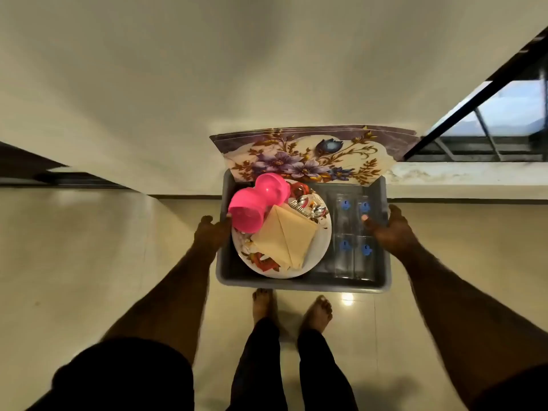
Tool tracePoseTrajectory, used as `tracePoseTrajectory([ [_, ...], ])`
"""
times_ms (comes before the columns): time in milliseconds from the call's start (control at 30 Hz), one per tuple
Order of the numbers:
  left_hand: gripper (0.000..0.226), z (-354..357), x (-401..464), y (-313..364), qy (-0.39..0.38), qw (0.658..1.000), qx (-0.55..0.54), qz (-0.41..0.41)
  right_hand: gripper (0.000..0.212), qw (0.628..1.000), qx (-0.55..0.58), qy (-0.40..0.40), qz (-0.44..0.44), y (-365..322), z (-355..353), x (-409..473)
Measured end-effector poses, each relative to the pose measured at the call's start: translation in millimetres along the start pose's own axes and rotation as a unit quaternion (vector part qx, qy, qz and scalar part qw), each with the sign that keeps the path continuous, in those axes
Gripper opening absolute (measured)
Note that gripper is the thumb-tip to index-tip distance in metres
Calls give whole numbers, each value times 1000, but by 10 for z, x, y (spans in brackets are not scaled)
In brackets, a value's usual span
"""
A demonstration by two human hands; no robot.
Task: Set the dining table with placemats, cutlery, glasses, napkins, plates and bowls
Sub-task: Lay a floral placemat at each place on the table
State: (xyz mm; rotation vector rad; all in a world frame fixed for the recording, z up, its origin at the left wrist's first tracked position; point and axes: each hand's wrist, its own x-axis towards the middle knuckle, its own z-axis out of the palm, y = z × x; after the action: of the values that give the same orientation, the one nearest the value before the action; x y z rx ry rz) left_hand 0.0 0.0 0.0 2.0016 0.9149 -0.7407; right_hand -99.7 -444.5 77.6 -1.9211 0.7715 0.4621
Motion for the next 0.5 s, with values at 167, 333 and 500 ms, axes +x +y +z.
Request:
tracePoseTrajectory([
  [167,34,-82,-287,505,-65,996,-63,-26,56,991,61,37,111,161,-25,432],
  [333,54,-208,-207,563,-151,981,-83,-85,18,977,117,14,180,175,-122,572],
  [500,70,-291,-112,596,-171,975,-102,-102,3,970,138,9,202,317,-263,662],
])
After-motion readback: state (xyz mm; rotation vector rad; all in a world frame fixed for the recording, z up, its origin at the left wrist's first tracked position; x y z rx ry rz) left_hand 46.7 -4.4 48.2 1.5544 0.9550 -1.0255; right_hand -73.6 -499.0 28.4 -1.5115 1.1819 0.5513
